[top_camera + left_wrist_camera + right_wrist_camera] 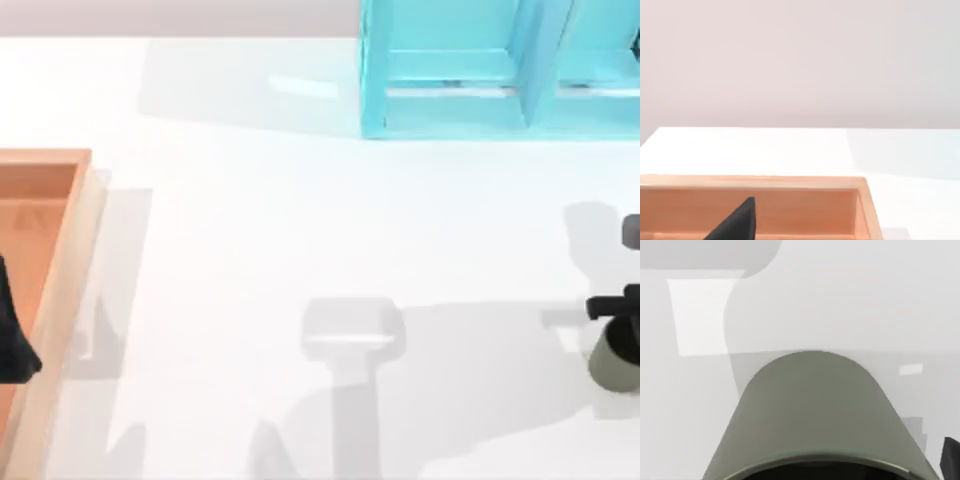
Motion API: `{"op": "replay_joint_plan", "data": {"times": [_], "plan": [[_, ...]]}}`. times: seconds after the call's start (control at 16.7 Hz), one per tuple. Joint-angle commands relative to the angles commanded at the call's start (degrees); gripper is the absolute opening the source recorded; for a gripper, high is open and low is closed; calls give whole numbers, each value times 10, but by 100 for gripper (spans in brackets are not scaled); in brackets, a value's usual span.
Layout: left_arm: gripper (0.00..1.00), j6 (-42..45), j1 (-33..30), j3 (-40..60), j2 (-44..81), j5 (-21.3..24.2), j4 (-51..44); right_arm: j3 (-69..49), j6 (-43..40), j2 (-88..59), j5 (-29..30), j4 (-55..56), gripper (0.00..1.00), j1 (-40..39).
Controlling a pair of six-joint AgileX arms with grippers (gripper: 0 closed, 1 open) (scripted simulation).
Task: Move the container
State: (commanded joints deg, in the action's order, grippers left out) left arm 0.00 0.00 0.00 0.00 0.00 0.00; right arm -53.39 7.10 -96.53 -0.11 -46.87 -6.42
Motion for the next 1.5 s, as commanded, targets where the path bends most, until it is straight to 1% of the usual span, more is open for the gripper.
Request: {"op": "replay_joint_plan", "data": {"times": [0.06,0.12,0.66,0.78,0.96,1.08,1.38,1.5], "plan": [[100,0,0,0,0,0,0,0,0,0,0,0,2,0],[100,0,0,0,0,0,0,0,0,0,0,0,0,0],[100,0,0,0,0,0,0,-1,-1,0,0,-1,0,2],[100,0,0,0,0,0,0,-20,-21,-11,1,-10,0,21],[100,0,0,0,0,0,0,-81,-94,-43,2,-41,0,95],[100,0,0,0,0,0,0,-133,-171,-70,3,-69,0,172],[100,0,0,0,0,0,0,-266,-390,-127,10,-139,0,393],[100,0,0,0,0,0,0,-309,-456,-139,11,-158,0,459]]}}
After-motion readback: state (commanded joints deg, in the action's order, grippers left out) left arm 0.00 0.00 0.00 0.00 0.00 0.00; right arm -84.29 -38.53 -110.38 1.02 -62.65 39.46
